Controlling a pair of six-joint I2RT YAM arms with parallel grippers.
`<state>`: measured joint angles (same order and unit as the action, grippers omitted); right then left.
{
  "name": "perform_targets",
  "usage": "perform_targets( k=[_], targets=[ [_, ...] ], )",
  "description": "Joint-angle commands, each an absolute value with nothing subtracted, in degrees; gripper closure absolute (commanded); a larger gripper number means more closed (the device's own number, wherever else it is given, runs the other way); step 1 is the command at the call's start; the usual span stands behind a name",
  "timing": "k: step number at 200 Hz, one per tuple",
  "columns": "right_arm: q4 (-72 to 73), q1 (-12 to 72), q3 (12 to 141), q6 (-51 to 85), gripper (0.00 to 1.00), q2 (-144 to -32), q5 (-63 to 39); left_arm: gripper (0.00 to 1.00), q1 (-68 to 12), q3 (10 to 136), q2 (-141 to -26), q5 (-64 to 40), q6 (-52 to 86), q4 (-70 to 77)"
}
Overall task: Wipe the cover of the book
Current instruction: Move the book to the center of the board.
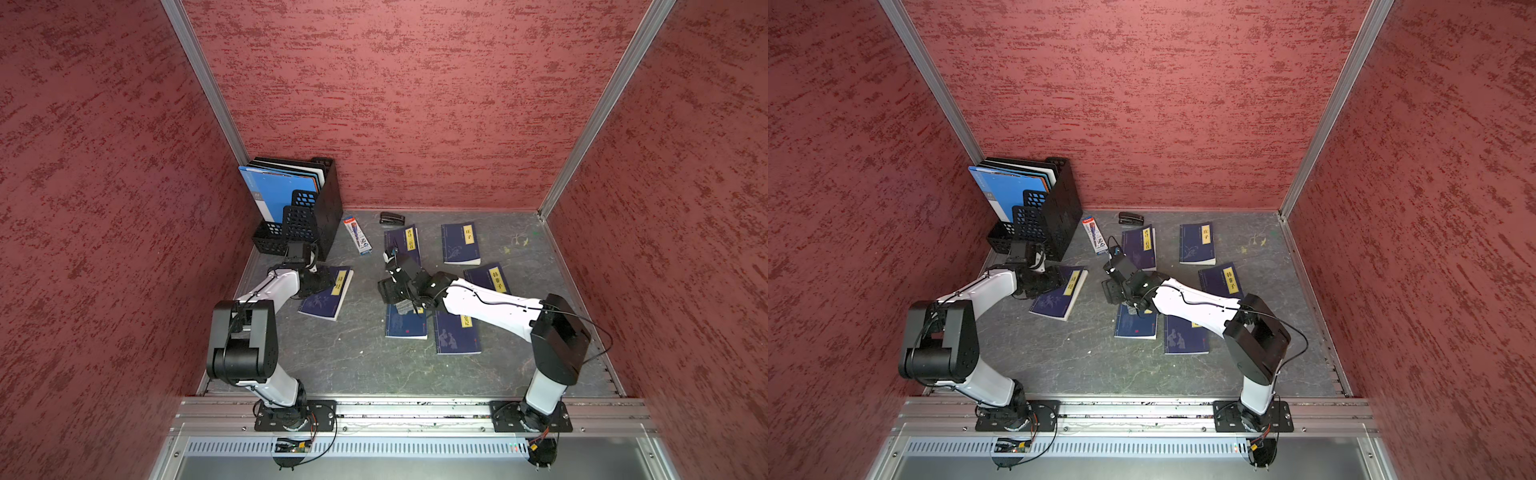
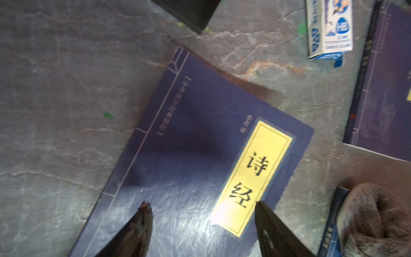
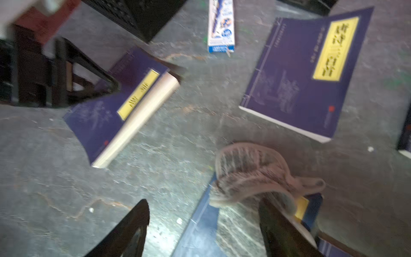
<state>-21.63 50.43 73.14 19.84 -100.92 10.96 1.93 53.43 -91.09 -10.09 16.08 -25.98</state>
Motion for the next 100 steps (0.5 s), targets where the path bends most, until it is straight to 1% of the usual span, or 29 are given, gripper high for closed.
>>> perform_targets(
  k=[1,34,44,77,100],
  targets=[
    [-22.5,48.9,69.1,19.6,0.2,-99.0,12.7,0.25,2.6,51.9,-88.4,-9.4,16.9,-25.1],
    [-18.3,47.3,64.7,19.4,0.17,-99.8,11.8,0.24,1.6,50.5,-86.2,-9.9,17.0,-25.0],
    [-16.2,46.6,63.8,19.2,0.17,-100.2,11.5,0.21,0.7,50.2,-85.5,-9.3,17.0,-25.4],
    [-11.5,44.6,62.3,18.1,0.17,-102.1,8.3,0.18,-1.7,49.3,-83.1,-9.1,17.0,-25.7],
    [-11.5,44.4,63.3,17.8,0.18,-102.6,7.6,0.14,-3.0,48.8,-81.2,-8.5,17.0,-26.1]
  ],
)
